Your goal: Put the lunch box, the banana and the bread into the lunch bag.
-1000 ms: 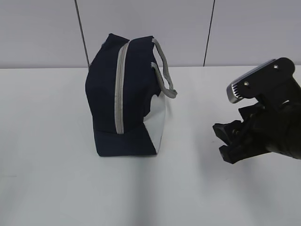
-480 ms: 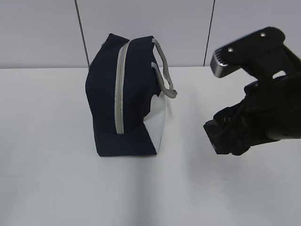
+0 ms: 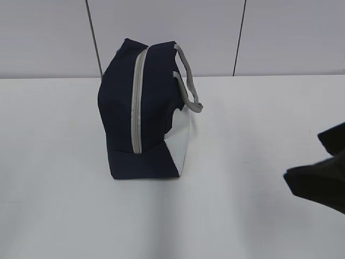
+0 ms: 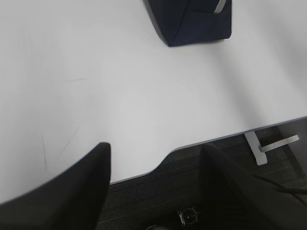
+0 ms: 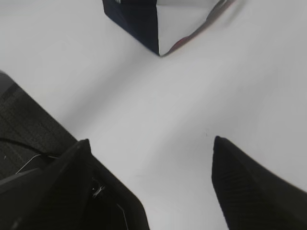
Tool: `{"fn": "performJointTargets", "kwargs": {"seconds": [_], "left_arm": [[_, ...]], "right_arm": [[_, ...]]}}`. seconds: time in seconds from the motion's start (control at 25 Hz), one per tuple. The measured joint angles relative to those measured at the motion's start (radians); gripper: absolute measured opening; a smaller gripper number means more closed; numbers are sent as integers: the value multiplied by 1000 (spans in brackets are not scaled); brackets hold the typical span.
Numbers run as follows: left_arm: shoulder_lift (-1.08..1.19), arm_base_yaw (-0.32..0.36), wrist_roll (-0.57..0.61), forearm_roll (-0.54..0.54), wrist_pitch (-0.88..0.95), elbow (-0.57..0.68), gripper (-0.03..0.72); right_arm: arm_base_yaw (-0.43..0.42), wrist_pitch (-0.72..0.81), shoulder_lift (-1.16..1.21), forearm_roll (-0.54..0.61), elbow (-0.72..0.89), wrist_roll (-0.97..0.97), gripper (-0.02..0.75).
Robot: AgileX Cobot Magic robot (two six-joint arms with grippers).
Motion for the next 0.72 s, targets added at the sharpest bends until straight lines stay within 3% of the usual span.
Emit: {"fn": "performJointTargets", "kwargs": {"seconds": [0.36,0.72], "left_arm": [[0,0,0,0,0,0,414],[0,0,0,0,1,0,414]], "right_arm": [[0,140,-199,-14,-2,16,584],[0,220,-221,-40,-2,23,584]]}}
